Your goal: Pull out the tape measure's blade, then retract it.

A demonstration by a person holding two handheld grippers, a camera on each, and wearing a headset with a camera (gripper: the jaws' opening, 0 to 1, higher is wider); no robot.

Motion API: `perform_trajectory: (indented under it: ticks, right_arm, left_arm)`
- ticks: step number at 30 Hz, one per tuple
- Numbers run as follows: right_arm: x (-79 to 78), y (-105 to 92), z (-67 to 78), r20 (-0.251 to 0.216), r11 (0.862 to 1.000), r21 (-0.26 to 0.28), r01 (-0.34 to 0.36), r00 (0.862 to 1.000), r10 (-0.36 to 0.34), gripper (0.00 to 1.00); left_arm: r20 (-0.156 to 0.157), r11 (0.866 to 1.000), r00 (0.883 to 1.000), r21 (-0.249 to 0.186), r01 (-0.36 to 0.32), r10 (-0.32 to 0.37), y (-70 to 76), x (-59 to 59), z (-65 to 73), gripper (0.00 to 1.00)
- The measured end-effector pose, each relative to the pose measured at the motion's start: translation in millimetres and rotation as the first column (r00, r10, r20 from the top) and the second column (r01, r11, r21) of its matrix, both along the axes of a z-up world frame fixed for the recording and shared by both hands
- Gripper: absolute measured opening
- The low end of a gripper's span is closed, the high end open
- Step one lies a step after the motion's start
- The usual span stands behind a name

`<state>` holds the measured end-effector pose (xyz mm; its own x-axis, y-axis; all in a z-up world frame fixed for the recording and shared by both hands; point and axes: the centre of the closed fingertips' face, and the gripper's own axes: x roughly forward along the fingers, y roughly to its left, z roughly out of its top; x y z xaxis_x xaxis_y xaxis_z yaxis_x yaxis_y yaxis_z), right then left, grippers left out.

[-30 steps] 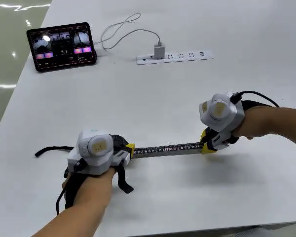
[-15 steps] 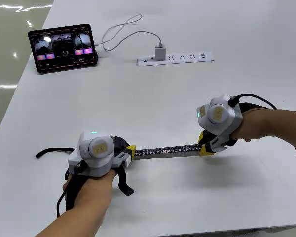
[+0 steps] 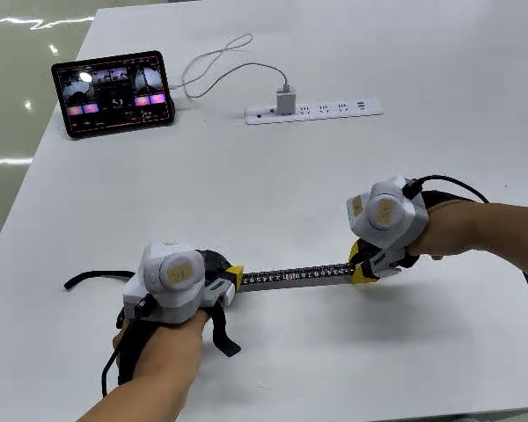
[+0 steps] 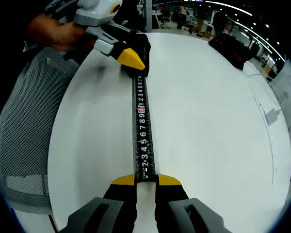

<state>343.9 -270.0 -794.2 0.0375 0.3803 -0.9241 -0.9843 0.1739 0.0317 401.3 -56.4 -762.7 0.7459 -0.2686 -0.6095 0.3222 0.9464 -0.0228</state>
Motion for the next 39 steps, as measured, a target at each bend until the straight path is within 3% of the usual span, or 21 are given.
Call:
perform_trajectory:
  ticks: [14, 24, 39]
  right_arm:
    - [0.9, 9.6, -0.5, 0.008, 1.000, -0.016, -0.021, 1.000, 0.021, 0.09]
    - [2.4, 14.7, -0.1, -0.017, 1.000, -0.010, 0.005, 1.000, -0.005, 0.09]
    - [5.6, 22.0, -1.1, -0.009, 1.000, -0.022, 0.016, 1.000, -0.017, 0.09]
  left_arm:
    - [0.003, 1.000, 1.000, -0.001, -0.001, 0.001, -0.2, -0.5, 0.3, 0.62]
    - [-0.006, 1.000, 1.000, -0.001, 0.000, 0.000, -0.1, -0.9, 0.3, 0.62]
    - [-0.010, 1.000, 1.000, -0.003, 0.003, -0.003, -0.4, -1.0, 0.2, 0.62]
